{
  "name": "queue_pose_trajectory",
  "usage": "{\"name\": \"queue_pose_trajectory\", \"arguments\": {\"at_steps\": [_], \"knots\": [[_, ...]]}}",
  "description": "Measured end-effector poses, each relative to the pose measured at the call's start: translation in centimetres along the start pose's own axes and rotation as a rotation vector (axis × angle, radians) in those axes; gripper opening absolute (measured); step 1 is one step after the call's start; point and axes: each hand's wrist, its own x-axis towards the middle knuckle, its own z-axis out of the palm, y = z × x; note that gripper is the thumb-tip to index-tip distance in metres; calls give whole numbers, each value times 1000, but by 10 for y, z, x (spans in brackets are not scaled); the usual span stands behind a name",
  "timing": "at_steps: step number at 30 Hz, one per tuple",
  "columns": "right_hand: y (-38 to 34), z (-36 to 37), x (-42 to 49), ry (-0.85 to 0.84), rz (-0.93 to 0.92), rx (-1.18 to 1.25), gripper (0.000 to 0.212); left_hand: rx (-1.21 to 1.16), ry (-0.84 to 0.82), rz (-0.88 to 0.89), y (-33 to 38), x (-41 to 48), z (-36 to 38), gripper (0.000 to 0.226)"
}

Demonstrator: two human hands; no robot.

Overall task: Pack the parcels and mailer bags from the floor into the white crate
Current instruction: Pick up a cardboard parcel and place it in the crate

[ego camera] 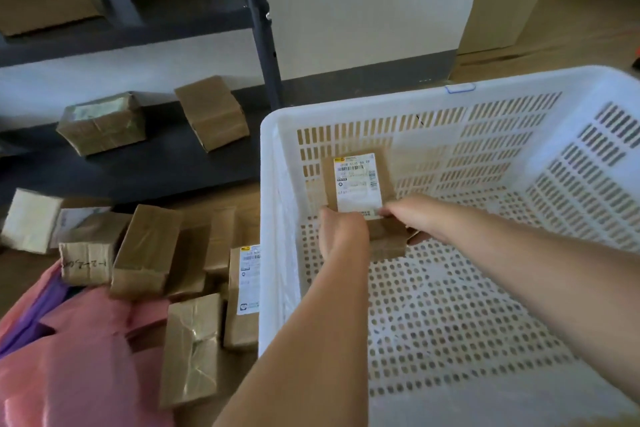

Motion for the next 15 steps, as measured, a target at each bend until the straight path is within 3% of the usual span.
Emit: {"name": "queue_pose_trajectory", "arguments": {"at_steps": [4,11,15], "knots": [[1,18,22,-67,57,-71,32,-33,9,-94,-22,33,7,42],[20,54,44,-217,17,-33,26,190,86,-135,-59,60,9,53],[22,77,60,-176,13,-48,24,318,176,-95,-69,61,4,52]]}}
